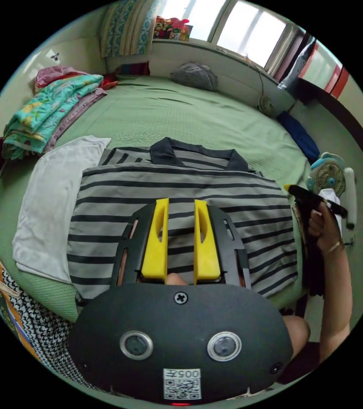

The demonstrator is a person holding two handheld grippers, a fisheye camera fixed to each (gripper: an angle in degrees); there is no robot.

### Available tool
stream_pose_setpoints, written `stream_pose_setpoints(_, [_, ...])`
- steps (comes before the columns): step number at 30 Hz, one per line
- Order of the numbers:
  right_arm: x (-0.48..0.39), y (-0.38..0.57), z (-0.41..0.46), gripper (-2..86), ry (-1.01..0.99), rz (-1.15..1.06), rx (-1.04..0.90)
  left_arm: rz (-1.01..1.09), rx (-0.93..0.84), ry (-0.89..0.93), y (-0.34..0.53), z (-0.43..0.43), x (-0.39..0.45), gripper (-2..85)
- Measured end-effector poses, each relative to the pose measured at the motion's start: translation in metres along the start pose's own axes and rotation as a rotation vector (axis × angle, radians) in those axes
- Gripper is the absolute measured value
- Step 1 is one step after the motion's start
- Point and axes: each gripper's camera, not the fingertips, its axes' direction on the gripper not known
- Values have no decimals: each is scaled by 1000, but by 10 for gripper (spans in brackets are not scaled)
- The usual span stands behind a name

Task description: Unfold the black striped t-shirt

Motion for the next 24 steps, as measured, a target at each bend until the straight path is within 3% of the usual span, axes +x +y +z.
stream_pose_setpoints(5, [12, -13, 44, 75, 53, 71, -156, -20, -11, -41, -6, 0, -5, 99])
stream_pose_setpoints(7, [2, -3, 34, 9, 47, -5, -77, -42, -14, -21, -8, -1, -9, 99])
stream_pose_setpoints(11, [-17, 26, 0, -13, 137, -96, 41, -87, -7, 20, -10, -4, -12, 97])
stream_pose_setpoints(15, [-25, 89, -51, -16, 85, -163, 161, -103, 11, 18, -4, -14, -9, 92])
stream_pose_setpoints(24, [8, 266, -88, -17, -65, -126, 78, -122, 76, 8, 59, -85, -13, 90])
